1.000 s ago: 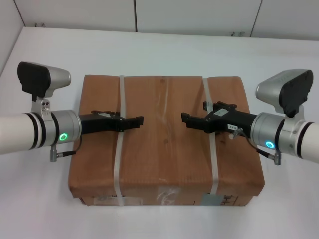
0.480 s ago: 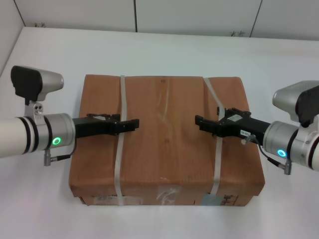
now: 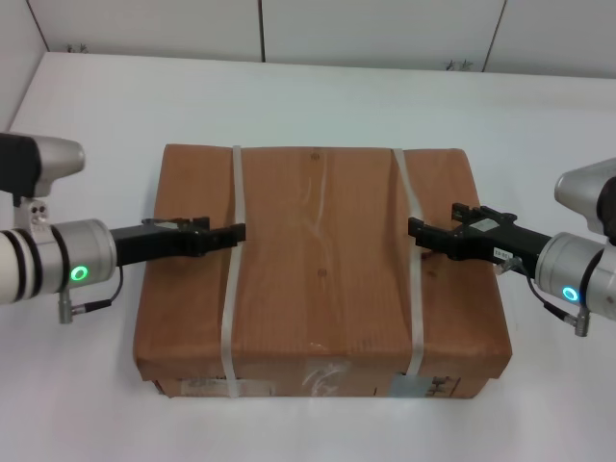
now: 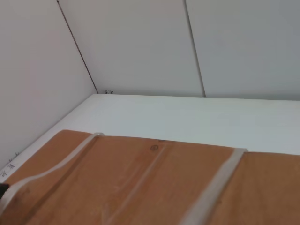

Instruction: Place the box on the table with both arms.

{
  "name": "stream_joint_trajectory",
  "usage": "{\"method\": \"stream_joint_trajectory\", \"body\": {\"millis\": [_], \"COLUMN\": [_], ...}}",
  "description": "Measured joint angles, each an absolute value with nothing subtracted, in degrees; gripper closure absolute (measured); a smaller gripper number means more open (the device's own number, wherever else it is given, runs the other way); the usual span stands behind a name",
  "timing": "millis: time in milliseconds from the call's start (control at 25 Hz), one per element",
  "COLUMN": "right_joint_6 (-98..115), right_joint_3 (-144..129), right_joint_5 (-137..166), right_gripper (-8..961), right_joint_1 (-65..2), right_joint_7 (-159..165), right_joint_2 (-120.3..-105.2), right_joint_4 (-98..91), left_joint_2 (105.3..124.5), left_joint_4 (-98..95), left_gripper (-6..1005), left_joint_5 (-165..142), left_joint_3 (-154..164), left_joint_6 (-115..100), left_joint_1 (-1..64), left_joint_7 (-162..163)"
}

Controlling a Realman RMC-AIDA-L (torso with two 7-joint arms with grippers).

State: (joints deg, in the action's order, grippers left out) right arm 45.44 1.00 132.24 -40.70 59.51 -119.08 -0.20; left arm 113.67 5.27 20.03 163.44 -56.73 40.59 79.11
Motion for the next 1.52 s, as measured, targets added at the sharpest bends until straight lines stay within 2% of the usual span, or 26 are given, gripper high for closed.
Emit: {"method": "stream_joint_trajectory", "body": {"millis": [360, 640, 840, 1160, 1520], "right_joint_6": [60.24, 83.42, 92.07, 103.76, 104.36], "right_joint_3": [0.96, -0.88, -4.73, -13.51, -16.01], "right_joint_5": [130.99, 131.55, 131.6, 131.53, 131.1], "right_gripper": [68, 69, 69, 70, 71], "right_joint_1": [-37.7, -36.17, -36.9, -37.94, -39.18], "right_joint_7": [59.74, 59.68, 60.39, 60.82, 60.48], "right_joint_2": [-118.77, -118.32, -118.29, -118.3, -118.55], "right_joint_4": [-5.61, -14.96, -17.52, -22.87, -22.83], "left_joint_2": [110.25, 108.91, 108.0, 107.34, 107.64], "left_joint_4": [7.17, 10.7, 12.03, 11.77, 11.92], "left_gripper": [281, 281, 281, 281, 281], "left_joint_5": [23.65, 25.89, 24.75, 19.67, 17.97], "left_joint_3": [163.55, 164.04, 164.09, 164.09, 164.09], "left_joint_6": [-73.56, -95.17, -106.0, -110.17, -110.34], "left_joint_1": [37.25, 36.37, 36.45, 38.42, 39.04], "left_joint_7": [76.55, 67.89, 63.45, 60.29, 58.72]}}
